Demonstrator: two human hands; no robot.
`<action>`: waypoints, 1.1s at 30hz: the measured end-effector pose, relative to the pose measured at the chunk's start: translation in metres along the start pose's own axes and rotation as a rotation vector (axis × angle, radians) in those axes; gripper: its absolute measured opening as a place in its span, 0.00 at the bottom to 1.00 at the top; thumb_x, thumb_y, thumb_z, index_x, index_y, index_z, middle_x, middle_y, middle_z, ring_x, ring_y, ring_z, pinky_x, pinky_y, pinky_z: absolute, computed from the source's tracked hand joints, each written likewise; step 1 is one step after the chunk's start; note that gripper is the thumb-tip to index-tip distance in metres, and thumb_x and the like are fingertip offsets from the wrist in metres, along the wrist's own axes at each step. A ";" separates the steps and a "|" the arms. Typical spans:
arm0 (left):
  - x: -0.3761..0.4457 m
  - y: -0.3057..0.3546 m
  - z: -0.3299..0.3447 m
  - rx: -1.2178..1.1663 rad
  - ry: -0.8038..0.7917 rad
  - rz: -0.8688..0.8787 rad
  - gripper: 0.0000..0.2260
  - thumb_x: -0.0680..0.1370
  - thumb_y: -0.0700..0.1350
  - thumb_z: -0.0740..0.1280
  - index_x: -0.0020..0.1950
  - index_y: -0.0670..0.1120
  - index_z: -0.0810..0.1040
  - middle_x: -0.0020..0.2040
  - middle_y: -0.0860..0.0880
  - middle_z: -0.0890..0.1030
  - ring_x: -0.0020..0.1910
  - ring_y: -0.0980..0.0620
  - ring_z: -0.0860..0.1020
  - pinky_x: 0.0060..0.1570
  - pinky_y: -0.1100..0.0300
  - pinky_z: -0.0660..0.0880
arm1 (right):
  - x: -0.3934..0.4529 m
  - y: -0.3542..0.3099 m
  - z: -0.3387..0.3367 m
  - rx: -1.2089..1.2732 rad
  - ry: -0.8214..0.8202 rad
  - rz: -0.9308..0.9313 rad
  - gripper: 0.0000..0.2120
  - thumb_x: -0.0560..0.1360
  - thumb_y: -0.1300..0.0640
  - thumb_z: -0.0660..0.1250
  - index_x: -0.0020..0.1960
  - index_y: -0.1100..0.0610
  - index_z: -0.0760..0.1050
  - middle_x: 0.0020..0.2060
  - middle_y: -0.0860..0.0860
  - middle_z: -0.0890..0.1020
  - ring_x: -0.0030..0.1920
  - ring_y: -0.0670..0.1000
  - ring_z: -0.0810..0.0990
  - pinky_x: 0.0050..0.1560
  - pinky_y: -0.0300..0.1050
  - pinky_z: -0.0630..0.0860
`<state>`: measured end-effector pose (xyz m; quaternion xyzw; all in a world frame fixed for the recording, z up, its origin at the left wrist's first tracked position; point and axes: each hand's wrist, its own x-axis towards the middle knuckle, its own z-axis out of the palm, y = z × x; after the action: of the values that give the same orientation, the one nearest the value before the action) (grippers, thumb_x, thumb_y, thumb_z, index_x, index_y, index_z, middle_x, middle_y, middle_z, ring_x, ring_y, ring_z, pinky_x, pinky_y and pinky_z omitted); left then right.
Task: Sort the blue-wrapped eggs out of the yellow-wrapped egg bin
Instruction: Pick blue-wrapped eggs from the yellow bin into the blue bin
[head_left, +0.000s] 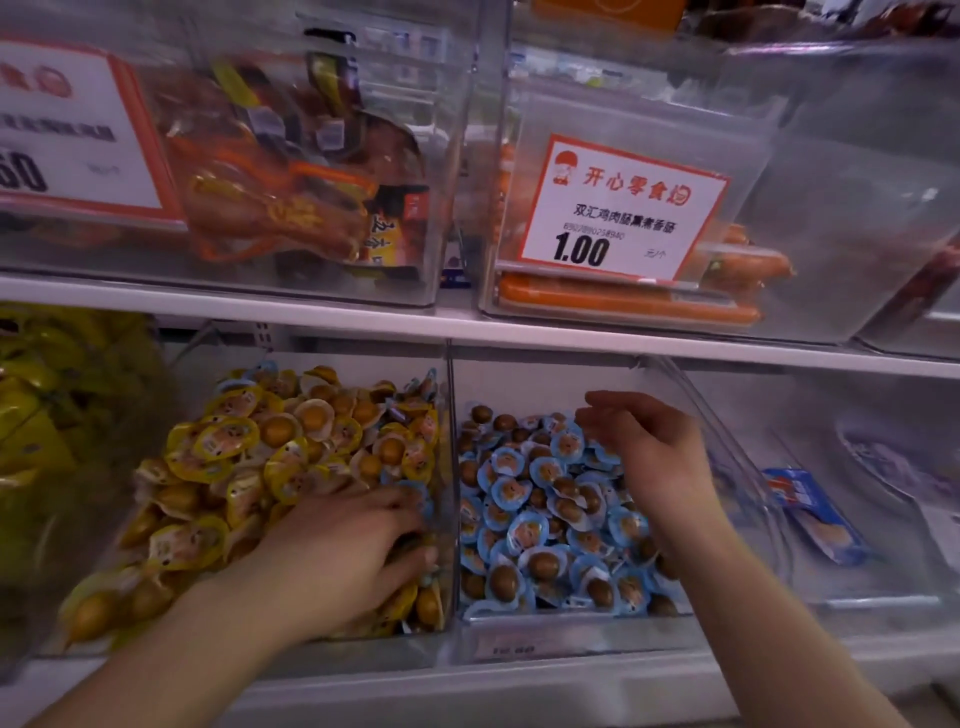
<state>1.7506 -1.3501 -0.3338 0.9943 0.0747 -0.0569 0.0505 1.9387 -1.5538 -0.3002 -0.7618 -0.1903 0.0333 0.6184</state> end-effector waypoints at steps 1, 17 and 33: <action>-0.001 -0.001 -0.001 0.005 0.011 -0.005 0.21 0.80 0.66 0.51 0.65 0.60 0.75 0.64 0.62 0.73 0.63 0.56 0.72 0.69 0.52 0.61 | -0.008 -0.005 0.011 -0.010 -0.051 -0.040 0.11 0.78 0.61 0.64 0.50 0.48 0.83 0.42 0.41 0.87 0.44 0.39 0.84 0.40 0.28 0.76; 0.024 0.001 0.002 0.029 0.099 0.035 0.21 0.76 0.42 0.66 0.68 0.54 0.74 0.65 0.49 0.74 0.64 0.43 0.73 0.63 0.50 0.71 | -0.057 0.003 0.077 -0.201 -0.386 -0.256 0.19 0.81 0.49 0.61 0.71 0.44 0.68 0.60 0.42 0.77 0.58 0.35 0.76 0.47 0.27 0.74; 0.043 -0.007 0.007 0.106 -0.008 -0.004 0.13 0.76 0.47 0.66 0.60 0.55 0.77 0.56 0.49 0.81 0.55 0.45 0.80 0.51 0.50 0.79 | -0.056 0.002 0.076 -0.218 -0.381 -0.269 0.23 0.77 0.43 0.59 0.72 0.45 0.68 0.62 0.41 0.76 0.60 0.36 0.75 0.54 0.39 0.78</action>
<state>1.7909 -1.3378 -0.3464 0.9952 0.0733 -0.0649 -0.0019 1.8653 -1.5023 -0.3306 -0.7718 -0.4055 0.0727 0.4844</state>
